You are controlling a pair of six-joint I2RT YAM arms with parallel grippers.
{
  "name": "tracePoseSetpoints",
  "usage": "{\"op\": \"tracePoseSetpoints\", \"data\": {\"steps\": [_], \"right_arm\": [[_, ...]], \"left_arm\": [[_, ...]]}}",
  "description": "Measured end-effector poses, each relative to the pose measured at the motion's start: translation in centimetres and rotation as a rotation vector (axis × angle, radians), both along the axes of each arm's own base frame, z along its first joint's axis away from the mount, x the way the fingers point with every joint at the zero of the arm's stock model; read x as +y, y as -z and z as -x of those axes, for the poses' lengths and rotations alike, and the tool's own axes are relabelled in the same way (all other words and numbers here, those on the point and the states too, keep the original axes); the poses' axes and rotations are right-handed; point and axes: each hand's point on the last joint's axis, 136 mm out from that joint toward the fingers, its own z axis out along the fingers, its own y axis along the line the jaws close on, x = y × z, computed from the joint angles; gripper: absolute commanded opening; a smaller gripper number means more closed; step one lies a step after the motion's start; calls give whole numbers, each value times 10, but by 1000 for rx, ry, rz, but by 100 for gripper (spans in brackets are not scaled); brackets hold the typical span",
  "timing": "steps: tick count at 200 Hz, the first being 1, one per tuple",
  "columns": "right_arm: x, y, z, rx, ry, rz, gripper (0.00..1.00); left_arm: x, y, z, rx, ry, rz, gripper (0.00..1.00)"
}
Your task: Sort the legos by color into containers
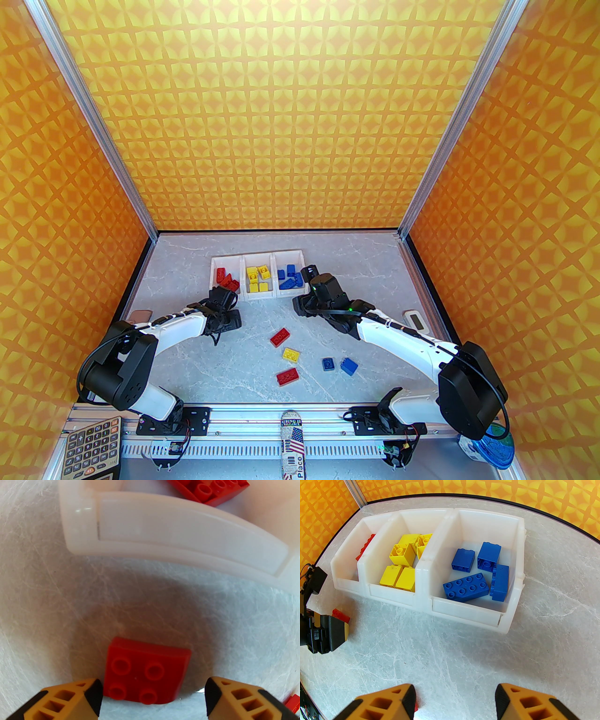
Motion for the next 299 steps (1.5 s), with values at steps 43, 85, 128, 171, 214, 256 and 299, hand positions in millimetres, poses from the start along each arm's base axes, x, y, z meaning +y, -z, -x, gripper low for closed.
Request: {"op": "tracePoseSetpoints", "data": {"steps": [43, 85, 128, 171, 214, 256, 299], "right_arm": [[0, 0, 0, 2, 0, 2, 61], [0, 0, 0, 1, 1, 3, 61], [-1, 2, 0, 3, 5, 9, 61], [-1, 6, 0, 10, 3, 17, 61], [-2, 6, -1, 8, 7, 21, 60], [-4, 6, -1, 6, 14, 27, 61], [-7, 2, 2, -3, 17, 24, 61]], "left_arm": [[6, 0, -14, 0, -2, -7, 72], [6, 1, -28, 12, 56, -51, 64], [1, 1, -30, 17, 159, -83, 62], [-28, -1, -23, 10, 330, -82, 58], [-74, -8, -15, -21, 514, -72, 57], [-114, -14, -1, -47, 682, -70, 56], [-113, -23, -1, -62, 651, -64, 69]]}}
